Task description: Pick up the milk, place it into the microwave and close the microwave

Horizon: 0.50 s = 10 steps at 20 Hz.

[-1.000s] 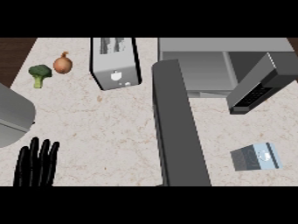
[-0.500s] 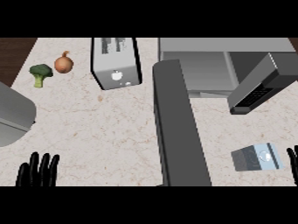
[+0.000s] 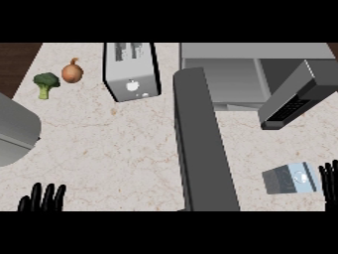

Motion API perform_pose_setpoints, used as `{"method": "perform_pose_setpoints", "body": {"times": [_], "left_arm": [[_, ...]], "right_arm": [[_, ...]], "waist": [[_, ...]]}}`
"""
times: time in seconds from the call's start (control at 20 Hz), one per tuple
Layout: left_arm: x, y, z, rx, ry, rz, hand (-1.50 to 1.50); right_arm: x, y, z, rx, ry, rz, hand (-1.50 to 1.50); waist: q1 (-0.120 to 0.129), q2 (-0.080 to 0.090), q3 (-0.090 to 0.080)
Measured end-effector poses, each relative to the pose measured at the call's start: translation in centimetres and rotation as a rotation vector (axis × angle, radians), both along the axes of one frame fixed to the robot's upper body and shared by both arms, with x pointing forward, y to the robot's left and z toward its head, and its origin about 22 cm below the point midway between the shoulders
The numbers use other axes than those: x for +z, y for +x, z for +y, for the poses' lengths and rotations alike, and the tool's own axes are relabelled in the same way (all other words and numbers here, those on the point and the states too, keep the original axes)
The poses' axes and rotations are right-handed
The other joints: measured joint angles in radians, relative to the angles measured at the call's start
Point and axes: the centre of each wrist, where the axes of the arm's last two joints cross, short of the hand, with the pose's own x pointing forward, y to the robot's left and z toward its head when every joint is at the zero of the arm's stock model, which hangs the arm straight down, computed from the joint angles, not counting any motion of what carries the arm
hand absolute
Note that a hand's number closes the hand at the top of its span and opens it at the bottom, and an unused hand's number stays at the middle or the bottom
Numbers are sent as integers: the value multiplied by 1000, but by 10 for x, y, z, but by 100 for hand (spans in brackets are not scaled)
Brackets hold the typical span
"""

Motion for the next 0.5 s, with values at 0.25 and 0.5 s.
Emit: {"method": "perform_pose_setpoints", "body": {"times": [0.25, 0.5], "left_arm": [[-4, -2, 7, 2, -6, 1, -150], [-4, -8, 10, -2, -4, 2, -150]], "right_arm": [[-30, 0, -11, 1, -11, 0, -150], [-45, 6, -17, 2, -14, -4, -150]], "waist": [[1, 0, 0], [1, 0, 0]]}}
